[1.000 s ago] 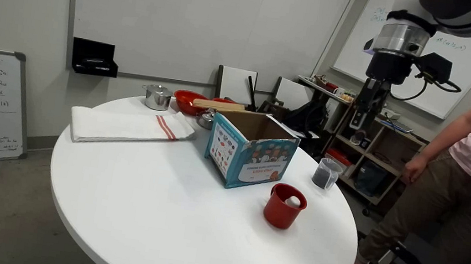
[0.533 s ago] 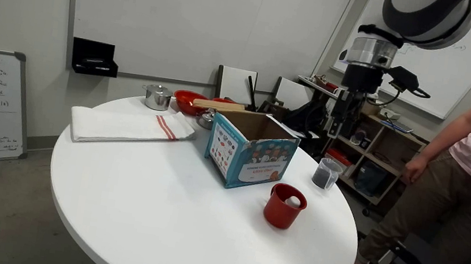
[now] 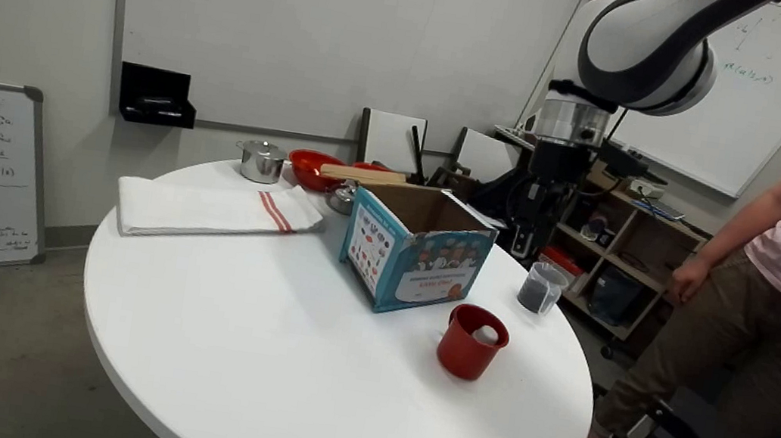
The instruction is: Move the red mug from the left to the right
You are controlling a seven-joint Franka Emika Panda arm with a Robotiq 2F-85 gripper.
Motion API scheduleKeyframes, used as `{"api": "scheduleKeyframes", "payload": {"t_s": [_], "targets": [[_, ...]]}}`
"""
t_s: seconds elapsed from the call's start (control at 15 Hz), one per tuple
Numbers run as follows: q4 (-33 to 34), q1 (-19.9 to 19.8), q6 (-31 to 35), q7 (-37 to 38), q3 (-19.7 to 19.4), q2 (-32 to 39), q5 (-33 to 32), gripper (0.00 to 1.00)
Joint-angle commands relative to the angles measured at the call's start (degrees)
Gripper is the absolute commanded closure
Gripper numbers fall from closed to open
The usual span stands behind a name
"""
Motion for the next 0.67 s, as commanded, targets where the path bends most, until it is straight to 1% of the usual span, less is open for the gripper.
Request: {"api": "scheduleKeyframes", "payload": {"t_s": [0.0,0.33,0.6], "targets": [[2.0,-1.4,1.5,0.3,0.1,5.4,-0.2,0.00],[2.5,-2.7,3.6,0.4,0.7,9.1,1.2,0.00],[2.8,-3.1,7.0,1.4,0.8,10.6,1.6,0.00]]}}
